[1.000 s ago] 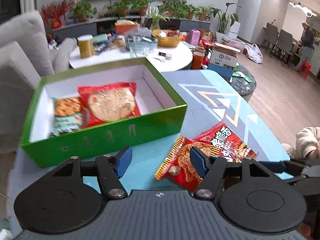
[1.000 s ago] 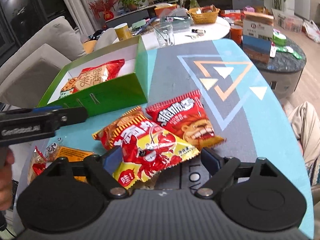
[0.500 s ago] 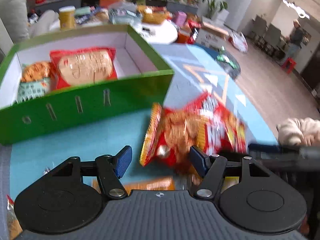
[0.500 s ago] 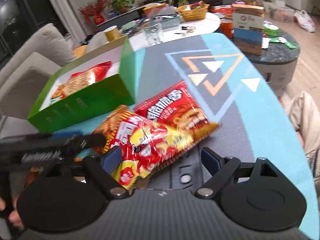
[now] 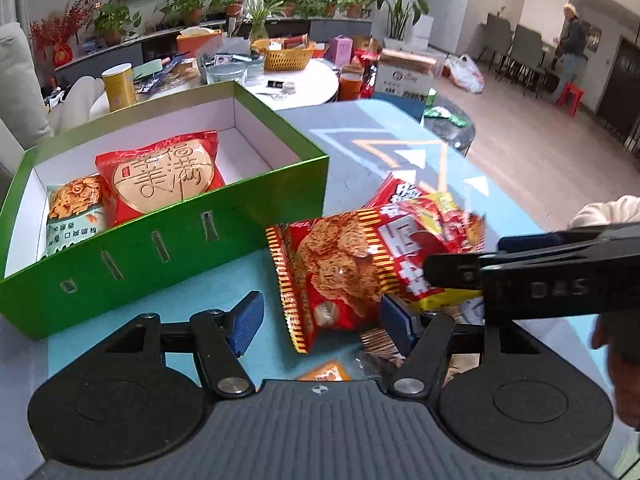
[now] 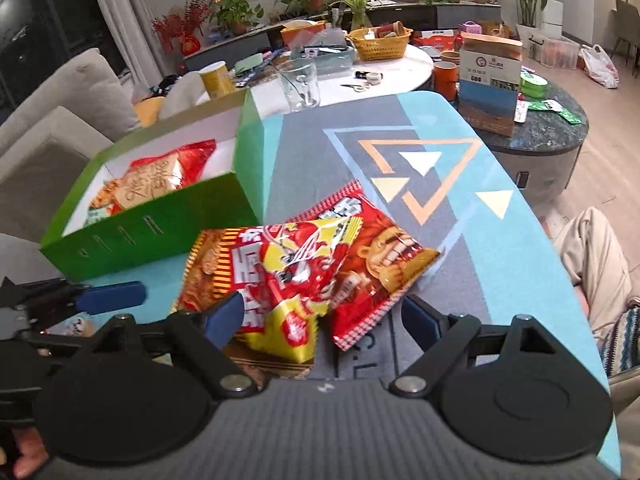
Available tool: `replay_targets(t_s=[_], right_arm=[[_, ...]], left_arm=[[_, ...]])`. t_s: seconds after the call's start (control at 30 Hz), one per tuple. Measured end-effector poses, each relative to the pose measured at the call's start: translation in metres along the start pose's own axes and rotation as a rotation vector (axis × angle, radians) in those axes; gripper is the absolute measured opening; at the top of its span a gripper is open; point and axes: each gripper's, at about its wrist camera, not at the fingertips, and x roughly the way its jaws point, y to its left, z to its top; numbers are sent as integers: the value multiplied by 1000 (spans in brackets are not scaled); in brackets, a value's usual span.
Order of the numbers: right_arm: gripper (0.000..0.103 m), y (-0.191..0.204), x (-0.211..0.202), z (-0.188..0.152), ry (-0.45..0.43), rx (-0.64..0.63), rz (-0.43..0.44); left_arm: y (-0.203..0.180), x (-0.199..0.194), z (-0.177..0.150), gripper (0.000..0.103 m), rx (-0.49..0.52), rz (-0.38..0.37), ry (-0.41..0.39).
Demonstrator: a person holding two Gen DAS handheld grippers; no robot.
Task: Organize snacks
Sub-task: 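Grasp the red-and-yellow crayfish-print chip bag with the right gripper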
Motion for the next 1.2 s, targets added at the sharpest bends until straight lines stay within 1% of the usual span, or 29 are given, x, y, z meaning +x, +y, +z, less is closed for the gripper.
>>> replay_targets(t_s=[0.07, 0.17, 0.23, 0.27, 0.33, 0.4, 0.43, 0.53, 0.57, 0.6, 0.63, 0.73, 0.8, 0.83, 0.87, 0.9, 0.97, 1.0, 1.03, 1.1, 1.17, 1.2], right_arm=[[60, 2, 2, 2, 0, -8, -9], [59, 3, 5, 7, 1, -12, -10], [59, 4, 9, 9, 5, -15, -9], [59, 5, 12, 10, 10, -17, -6], [59, 4, 20, 12, 31, -8, 9], [59, 1, 30, 12, 59, 21, 32], [59, 0, 32, 11, 58, 31, 41], [59, 3, 34, 14, 40, 27, 79], [56, 5, 34, 15, 47, 19, 93], [55, 7, 34, 15, 51, 13, 99], [54, 9, 34, 16, 48, 6, 98], [54, 11, 29, 16, 43, -11, 107], [54, 9, 27, 16, 57, -12, 117], [57, 8, 27, 17, 61, -14, 114], [64, 7, 24, 16, 61, -25, 103], [67, 6, 21, 16, 49, -39, 83], [67, 6, 15, 17, 12, -69, 35], [67, 5, 13, 18, -5, -79, 25], [67, 5, 12, 20, -16, -83, 28], [67, 8, 13, 27, -20, -98, 75], [67, 14, 19, 34, -8, -115, 116], [67, 18, 24, 36, 4, -123, 123]], left_arm=[[1, 10, 1, 62, 4, 10, 31], [4, 20, -1, 62, -13, -14, 59], [5, 22, -1, 63, -19, -22, 62], [6, 24, -1, 66, -25, -24, 62], [9, 27, 0, 68, -41, -27, 60], [12, 30, 0, 67, -56, -41, 55], [13, 31, 0, 66, -62, -48, 51], [15, 32, 2, 52, -67, -91, 32], [15, 31, 3, 48, -69, -97, 23], [13, 29, 5, 47, -62, -101, 12], [11, 28, 5, 44, -51, -101, 3], [8, 22, 6, 44, -20, -85, -18], [10, 20, 6, 44, -23, -79, -13], [11, 20, 6, 44, -31, -76, -6], [13, 20, 5, 45, -39, -71, 0], [14, 20, 5, 45, -42, -64, 5], [17, 20, 2, 46, -49, -49, 17], [19, 21, 2, 46, -55, -44, 24], [21, 21, 1, 46, -64, -39, 31], [24, 21, 0, 48, -75, -38, 37], [25, 22, 0, 48, -80, -39, 40], [25, 22, 0, 48, -77, -39, 41]])
